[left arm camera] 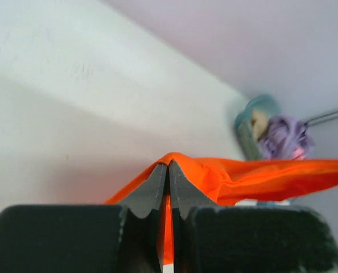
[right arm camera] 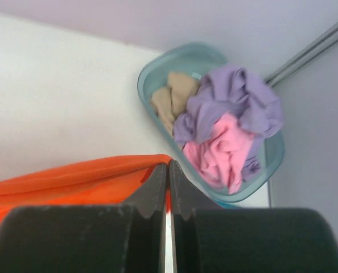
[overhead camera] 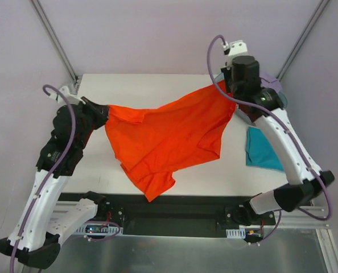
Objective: Fold and stack the t-shirts
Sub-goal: Flatten out the tshirt
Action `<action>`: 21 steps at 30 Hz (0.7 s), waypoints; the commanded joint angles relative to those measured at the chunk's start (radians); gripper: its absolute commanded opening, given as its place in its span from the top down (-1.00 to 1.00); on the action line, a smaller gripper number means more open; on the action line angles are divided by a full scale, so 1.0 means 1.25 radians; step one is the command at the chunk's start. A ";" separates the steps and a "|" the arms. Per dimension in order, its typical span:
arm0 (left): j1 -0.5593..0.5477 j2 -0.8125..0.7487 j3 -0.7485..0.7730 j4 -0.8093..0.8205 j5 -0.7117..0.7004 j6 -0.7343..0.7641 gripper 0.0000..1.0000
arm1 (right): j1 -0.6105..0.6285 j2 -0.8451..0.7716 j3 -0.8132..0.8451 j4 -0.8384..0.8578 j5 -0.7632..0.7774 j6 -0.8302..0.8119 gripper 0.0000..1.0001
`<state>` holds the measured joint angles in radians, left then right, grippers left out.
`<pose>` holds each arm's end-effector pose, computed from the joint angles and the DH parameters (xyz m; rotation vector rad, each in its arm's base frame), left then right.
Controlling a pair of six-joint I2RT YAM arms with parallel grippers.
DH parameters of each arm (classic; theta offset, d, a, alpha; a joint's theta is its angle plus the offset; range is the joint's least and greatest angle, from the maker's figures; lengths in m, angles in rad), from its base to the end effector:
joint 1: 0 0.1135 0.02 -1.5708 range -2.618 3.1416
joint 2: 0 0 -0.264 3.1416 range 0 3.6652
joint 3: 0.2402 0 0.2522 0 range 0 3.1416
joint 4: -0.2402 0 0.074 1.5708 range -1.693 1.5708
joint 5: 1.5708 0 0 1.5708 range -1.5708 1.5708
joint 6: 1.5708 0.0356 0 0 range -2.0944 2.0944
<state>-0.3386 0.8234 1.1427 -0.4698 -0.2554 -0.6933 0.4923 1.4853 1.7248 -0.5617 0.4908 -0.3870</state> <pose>0.1553 -0.0452 0.4247 -0.4950 1.6753 -0.5426 0.2910 0.1370 0.4596 -0.4833 1.8086 -0.3909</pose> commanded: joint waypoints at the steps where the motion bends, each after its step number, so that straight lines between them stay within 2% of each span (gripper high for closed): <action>1: 0.006 -0.059 0.157 0.017 -0.061 0.098 1.00 | 0.003 -0.156 0.050 0.035 -0.035 -0.051 0.99; 6: 0.006 -0.083 0.350 0.035 0.007 0.173 1.00 | 0.014 -0.313 0.096 0.019 -0.193 -0.056 0.99; 10: 0.006 -0.078 0.497 0.044 0.064 0.257 1.00 | 0.016 -0.383 0.180 -0.034 -0.299 -0.033 0.99; 15: 0.006 -0.073 0.666 0.046 0.211 0.298 1.00 | 0.015 -0.478 0.226 -0.017 -0.468 0.016 0.99; 21: 0.006 -0.034 0.773 0.047 0.264 0.330 1.00 | 0.012 -0.500 0.256 -0.024 -0.481 0.027 0.99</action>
<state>-0.3386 0.7273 2.0605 -0.4465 0.0135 -0.3511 0.5114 0.8299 2.0361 -0.5945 -0.0650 -0.3733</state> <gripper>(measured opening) 0.008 0.018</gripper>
